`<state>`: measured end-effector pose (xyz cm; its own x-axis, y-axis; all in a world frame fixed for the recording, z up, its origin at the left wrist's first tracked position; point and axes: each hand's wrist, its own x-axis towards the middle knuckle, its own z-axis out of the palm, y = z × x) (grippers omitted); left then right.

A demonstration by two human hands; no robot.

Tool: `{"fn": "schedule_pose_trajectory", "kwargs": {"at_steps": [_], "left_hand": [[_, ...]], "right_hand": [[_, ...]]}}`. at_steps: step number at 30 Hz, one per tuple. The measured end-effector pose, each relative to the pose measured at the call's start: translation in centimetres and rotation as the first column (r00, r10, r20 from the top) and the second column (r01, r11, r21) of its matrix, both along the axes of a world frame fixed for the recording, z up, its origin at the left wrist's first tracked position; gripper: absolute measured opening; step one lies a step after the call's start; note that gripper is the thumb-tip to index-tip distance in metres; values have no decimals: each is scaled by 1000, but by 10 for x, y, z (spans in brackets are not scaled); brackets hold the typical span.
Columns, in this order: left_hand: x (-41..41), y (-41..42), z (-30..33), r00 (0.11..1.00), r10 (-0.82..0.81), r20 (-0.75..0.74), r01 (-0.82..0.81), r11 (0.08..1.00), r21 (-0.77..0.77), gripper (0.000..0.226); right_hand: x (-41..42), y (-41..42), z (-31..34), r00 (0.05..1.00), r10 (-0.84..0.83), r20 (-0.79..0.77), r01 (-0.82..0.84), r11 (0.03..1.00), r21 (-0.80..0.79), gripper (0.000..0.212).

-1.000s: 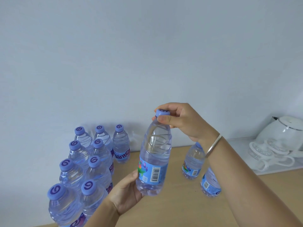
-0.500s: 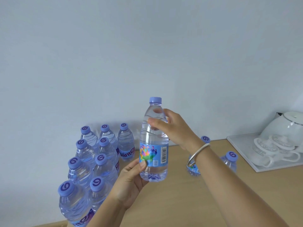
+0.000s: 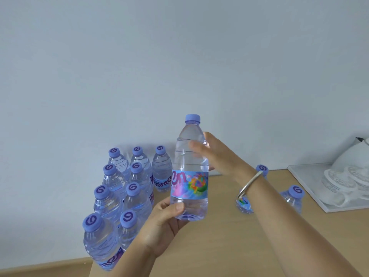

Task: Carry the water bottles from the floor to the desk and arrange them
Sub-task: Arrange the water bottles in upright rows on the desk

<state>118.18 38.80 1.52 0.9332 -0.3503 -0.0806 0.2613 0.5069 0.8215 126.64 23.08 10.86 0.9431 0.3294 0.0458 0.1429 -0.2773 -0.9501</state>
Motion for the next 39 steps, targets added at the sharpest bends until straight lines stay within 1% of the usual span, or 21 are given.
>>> {"fn": "schedule_pose_trajectory", "kwargs": {"at_steps": [1, 2, 4, 7, 8, 10, 12, 14, 15, 17, 18, 19, 21, 22, 25, 30, 33, 35, 37, 38, 39], "left_hand": [[1, -1, -1, 998, 67, -4, -67, 997, 49, 65], [1, -3, 1, 992, 129, 11, -130, 984, 125, 62], [-2, -8, 3, 970, 225, 87, -241, 927, 288, 60], [-6, -9, 3, 951, 257, 170, -304, 876, 375, 61], [-5, -6, 2, 959, 245, 140, -280, 890, 360, 64], [-4, 3, 2, 989, 145, 0, -143, 972, 189, 71], [-4, 10, 4, 999, -23, -41, 25, 998, 52, 76], [-6, 10, 5, 998, -67, 5, 66, 996, 62, 72], [-6, 9, 5, 999, -40, 31, 37, 994, 99, 69], [-6, 8, 7, 995, 56, 78, -71, 978, 198, 65], [-5, 9, 7, 989, 110, 99, -132, 961, 245, 62], [-4, 9, 8, 981, 158, 115, -184, 942, 281, 58], [-3, 8, 6, 969, 211, 129, -242, 915, 324, 51], [-4, 7, 5, 967, 220, 127, -250, 910, 329, 48], [-5, 5, 2, 969, 225, 104, -247, 913, 324, 46], [-6, 8, -8, 966, 247, 79, -259, 904, 340, 44], [-6, 8, -10, 965, 256, 62, -260, 888, 379, 49], [-6, 6, -13, 946, 316, 75, -311, 815, 488, 52], [-8, 2, -19, 916, 380, 128, -374, 696, 613, 46], [-10, 0, -23, 916, 374, 143, -375, 674, 637, 45], [-12, -3, -27, 925, 354, 140, -358, 682, 638, 46]], "right_hand": [[0, 0, -1, 992, -74, 98, 89, 982, -165, 60], [-1, 2, -3, 982, -123, 145, 157, 955, -251, 65], [-1, 8, -13, 978, -175, 111, 196, 957, -215, 61], [0, 13, -21, 979, -200, 29, 201, 978, -55, 52], [1, 12, -21, 984, -175, 19, 175, 984, -9, 49], [2, 9, -22, 999, -30, -27, 33, 988, 150, 40], [-1, 11, -23, 984, 149, -94, -112, 942, 316, 54], [-5, 16, -23, 960, 258, -111, -200, 905, 375, 69], [-6, 19, -22, 952, 288, -105, -231, 900, 370, 67], [-5, 19, -16, 958, 282, -56, -257, 928, 270, 43], [-6, 19, -10, 969, 246, -30, -238, 958, 160, 31], [-6, 18, -5, 984, 181, 0, -181, 983, 30, 27], [-3, 18, -4, 995, 41, 90, -23, 981, -193, 45], [-2, 20, -6, 993, -5, 121, 34, 969, -244, 55], [-4, 26, -13, 990, -63, 129, 89, 974, -210, 62], [0, 27, -22, 997, -46, 65, 58, 977, -207, 66], [2, 30, -30, 998, -50, 42, 57, 981, -188, 63], [3, 33, -39, 997, -69, 27, 73, 983, -169, 54], [4, 36, -49, 993, -103, 53, 112, 973, -203, 52], [5, 38, -54, 990, -117, 75, 132, 963, -236, 54], [5, 41, -60, 988, -123, 89, 142, 954, -265, 56]]}}
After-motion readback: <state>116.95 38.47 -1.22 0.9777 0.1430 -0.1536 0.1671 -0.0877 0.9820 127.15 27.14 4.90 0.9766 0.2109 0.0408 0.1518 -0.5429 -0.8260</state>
